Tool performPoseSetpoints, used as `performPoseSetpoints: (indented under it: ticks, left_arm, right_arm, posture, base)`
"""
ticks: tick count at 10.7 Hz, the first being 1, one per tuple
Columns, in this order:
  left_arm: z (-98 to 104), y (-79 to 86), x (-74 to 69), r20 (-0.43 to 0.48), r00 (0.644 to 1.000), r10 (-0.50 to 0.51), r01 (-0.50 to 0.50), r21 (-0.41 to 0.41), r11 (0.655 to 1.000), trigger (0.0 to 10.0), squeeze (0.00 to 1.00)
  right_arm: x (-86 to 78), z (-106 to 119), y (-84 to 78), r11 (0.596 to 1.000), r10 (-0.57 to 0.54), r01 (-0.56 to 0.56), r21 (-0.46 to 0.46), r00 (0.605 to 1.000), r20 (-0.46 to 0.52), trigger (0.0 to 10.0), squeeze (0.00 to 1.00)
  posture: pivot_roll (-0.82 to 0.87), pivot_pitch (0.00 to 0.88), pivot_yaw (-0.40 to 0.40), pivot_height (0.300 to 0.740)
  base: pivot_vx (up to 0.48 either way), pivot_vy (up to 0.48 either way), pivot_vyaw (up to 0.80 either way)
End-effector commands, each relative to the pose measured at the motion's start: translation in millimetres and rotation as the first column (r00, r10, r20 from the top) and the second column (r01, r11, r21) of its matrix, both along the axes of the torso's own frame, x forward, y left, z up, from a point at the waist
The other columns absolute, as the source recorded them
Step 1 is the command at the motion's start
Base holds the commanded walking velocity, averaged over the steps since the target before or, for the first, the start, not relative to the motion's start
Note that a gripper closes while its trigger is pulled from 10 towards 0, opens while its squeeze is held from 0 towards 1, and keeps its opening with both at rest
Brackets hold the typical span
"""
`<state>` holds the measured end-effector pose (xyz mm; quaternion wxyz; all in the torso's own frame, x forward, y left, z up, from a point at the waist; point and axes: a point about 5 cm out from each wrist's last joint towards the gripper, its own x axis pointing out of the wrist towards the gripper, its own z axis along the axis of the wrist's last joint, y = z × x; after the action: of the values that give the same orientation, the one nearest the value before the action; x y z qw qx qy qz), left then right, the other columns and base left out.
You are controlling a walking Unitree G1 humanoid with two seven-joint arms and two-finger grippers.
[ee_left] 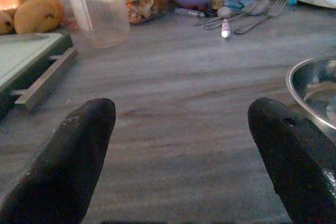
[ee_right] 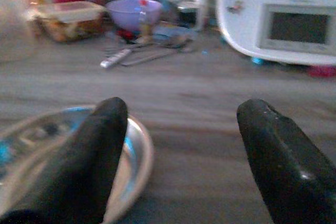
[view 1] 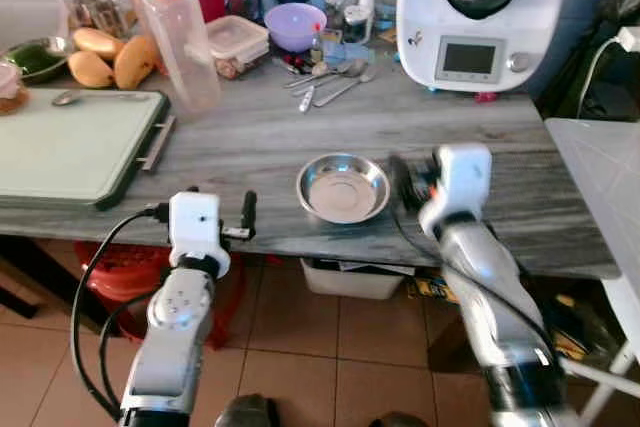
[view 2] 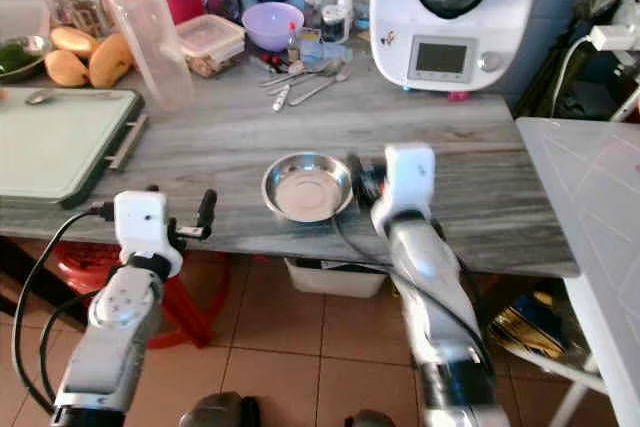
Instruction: Setting the table
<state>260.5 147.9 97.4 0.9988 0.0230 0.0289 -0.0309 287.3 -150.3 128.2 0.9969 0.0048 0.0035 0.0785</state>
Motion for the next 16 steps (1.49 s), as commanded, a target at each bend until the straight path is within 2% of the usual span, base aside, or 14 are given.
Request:
performPoseSetpoints:
  ticks: [1,2,3,4,5,6,7,8,10,11,12,13,14,16]
  left_arm:
    - [-1,4.2,-2.3,-0.012,0.999,0.03,-0.03,0.016,0.999,10.0,0.0]
    - [-2,3.0,-2.2,-0.011,1.0,0.024,-0.024,0.007,1.0,10.0,0.0]
    - [-1,1.2,-1.0,-0.012,1.0,0.024,-0.024,-0.007,1.0,10.0,0.0]
    - [1,0.0,0.2,-0.004,1.0,0.013,-0.013,-0.003,1.0,10.0,0.0]
    - [0,-0.2,0.8,-0.01,1.0,0.013,-0.013,-0.007,1.0,10.0,0.0]
    - [1,0.5,2.4,-0.007,1.0,0.013,-0.013,-0.006,1.0,10.0,0.0]
    - [2,1.1,2.9,0.0,1.0,0.016,-0.016,-0.003,1.0,10.0,0.0]
    - [2,1.2,3.0,0.0,1.0,0.016,-0.016,-0.003,1.0,10.0,0.0]
    - [2,1.8,3.6,0.002,1.0,0.017,-0.017,-0.002,1.0,10.0,0.0]
    - [3,2.1,4.3,0.005,1.0,0.019,-0.019,-0.001,1.0,10.0,0.0]
    - [3,2.1,4.5,0.006,1.0,0.018,-0.018,-0.001,1.0,10.0,0.0]
    - [3,2.0,5.0,0.006,1.0,0.017,-0.017,-0.001,1.0,10.0,0.0]
    - [4,1.5,6.0,0.008,1.0,0.016,-0.016,-0.002,1.0,10.0,0.0]
    - [4,1.5,6.2,0.009,1.0,0.017,-0.016,-0.001,1.0,10.0,0.0]
  right_arm:
    - [-4.1,7,-8.4,0.999,-0.043,0.042,0.023,0.998,0.047,10.0,0.8]
    - [-13.0,1,-16.1,0.995,-0.1,0.1,-0.008,0.994,0.046,10.0,0.0]
    - [-18.0,-5,-19.2,0.989,-0.142,0.143,-0.036,0.99,0.026,10.0,0.0]
    - [-23.9,-9,-8.6,0.996,-0.061,0.062,-0.068,0.998,0.019,10.0,0.0]
    - [-28.1,-13,-4.9,0.993,-0.079,0.08,-0.09,0.997,0.011,10.0,0.0]
    - [-30.9,-15,-2.3,0.997,-0.061,0.06,-0.055,0.998,-0.011,10.0,0.0]
    - [-31.9,-11,-6.8,0.999,-0.049,0.049,-0.012,0.999,0.011,10.0,0.0]
    - [-29.0,-11,-12.2,0.995,-0.082,0.083,-0.047,0.997,0.015,10.0,0.0]
    - [-25.1,-12,-15.6,0.992,-0.114,0.114,-0.048,0.993,-0.004,10.0,0.0]
    - [-23.7,-17,-17.2,0.983,-0.162,0.159,-0.091,0.987,-0.02,10.0,0.0]
    - [-23.9,-19,-16.2,0.987,-0.151,0.149,-0.067,0.988,-0.029,10.0,0.0]
    - [-22.2,-16,-18.2,0.977,-0.178,0.179,-0.115,0.984,0.019,10.0,0.0]
    - [-22.8,-15,-14.5,0.993,-0.109,0.109,-0.053,0.994,-0.002,10.0,0.0]
    - [-22.4,-15,-17.9,0.991,-0.133,0.133,-0.017,0.991,-0.009,10.0,0.0]
  posture:
    - [0.01,0.0,0.012,0.74]
    - [0.0,0.0,0.014,0.74]
    - [0.0,0.0,0.017,0.74]
    - [-0.01,0.0,0.019,0.74]
    - [-0.01,0.0,0.018,0.74]
    - [-0.01,0.0,0.015,0.74]
    - [-0.01,0.0,0.013,0.74]
    - [-0.01,0.0,0.014,0.74]
    - [0.0,0.0,0.011,0.74]
    - [0.0,0.0,0.012,0.74]
    - [0.0,0.0,0.014,0.74]
    - [0.0,0.0,0.014,0.74]
    - [0.0,0.0,0.015,0.74]
    - [0.0,0.0,0.015,0.74]
  base:
    - [0.0,0.0,0.0]
    - [0.0,0.0,0.0]
    - [0.0,0.0,0.0]
    - [0.0,0.0,0.0]
    - [0.0,0.0,0.0]
    - [0.0,0.0,0.0]
    - [0.0,0.0,0.0]
    - [0.0,0.0,0.0]
    - [-0.122,0.0,0.0]
    - [-0.262,0.0,0.0]
    - [-0.289,0.0,0.0]
    - [-0.311,0.0,0.0]
    - [-0.315,0.0,0.0]
    - [-0.292,0.0,0.0]
